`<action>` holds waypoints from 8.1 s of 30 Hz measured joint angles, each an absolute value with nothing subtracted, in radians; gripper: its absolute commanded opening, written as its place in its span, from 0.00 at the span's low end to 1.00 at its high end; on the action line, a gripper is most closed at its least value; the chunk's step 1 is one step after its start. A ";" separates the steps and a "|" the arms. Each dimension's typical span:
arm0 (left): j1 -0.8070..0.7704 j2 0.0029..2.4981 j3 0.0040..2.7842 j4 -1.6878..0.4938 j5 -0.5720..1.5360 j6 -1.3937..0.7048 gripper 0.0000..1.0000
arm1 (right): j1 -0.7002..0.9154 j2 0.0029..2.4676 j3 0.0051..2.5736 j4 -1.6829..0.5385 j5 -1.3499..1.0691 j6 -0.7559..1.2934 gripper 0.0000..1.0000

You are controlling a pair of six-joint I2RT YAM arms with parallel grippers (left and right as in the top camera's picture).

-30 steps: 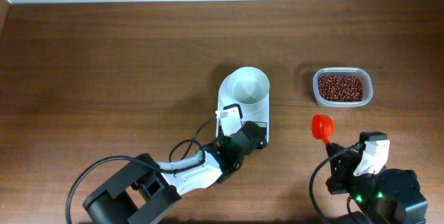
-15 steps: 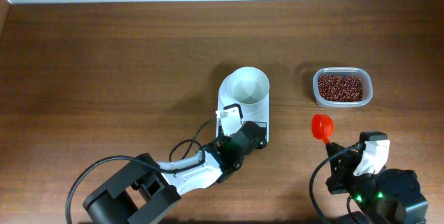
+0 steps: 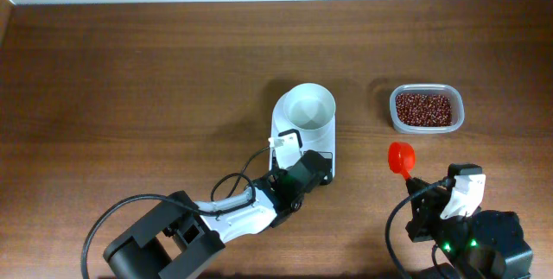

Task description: Scoop and weigh 50g on scale

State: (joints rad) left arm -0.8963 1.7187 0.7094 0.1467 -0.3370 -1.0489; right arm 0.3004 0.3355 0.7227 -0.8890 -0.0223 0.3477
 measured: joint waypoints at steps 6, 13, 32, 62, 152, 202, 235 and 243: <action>-0.896 1.721 0.712 0.143 -0.337 -1.108 0.00 | 0.300 0.336 0.723 -0.889 -0.022 0.347 0.04; -0.896 1.610 0.703 0.049 -0.284 -1.047 0.00 | 0.300 0.336 0.723 -0.879 -0.022 0.347 0.04; -0.899 1.518 0.708 -0.055 -0.204 -0.841 0.00 | 0.300 0.656 0.722 -0.541 0.045 0.348 0.04; -0.907 1.665 0.709 0.089 -0.333 -1.061 0.00 | 0.300 0.681 0.722 -0.567 -0.033 0.348 0.04; -0.864 0.962 0.711 -0.486 -0.376 -0.640 0.13 | 0.300 0.776 0.722 -0.480 -0.019 0.348 0.04; -0.166 1.217 1.122 -1.062 0.450 0.767 0.99 | 0.190 0.579 0.722 -0.681 -0.187 0.505 0.04; -0.157 1.211 1.143 -1.055 0.498 0.767 0.99 | 0.190 0.579 0.722 -0.697 -0.209 0.513 0.04; -0.157 1.211 1.143 -1.055 0.498 0.767 0.99 | 0.190 0.579 0.722 -0.711 -0.209 0.432 0.04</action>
State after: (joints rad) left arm -0.1574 1.2110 1.1427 -1.0550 0.4976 0.7670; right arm 0.1902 0.5785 0.7216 -0.7109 -0.2089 0.4324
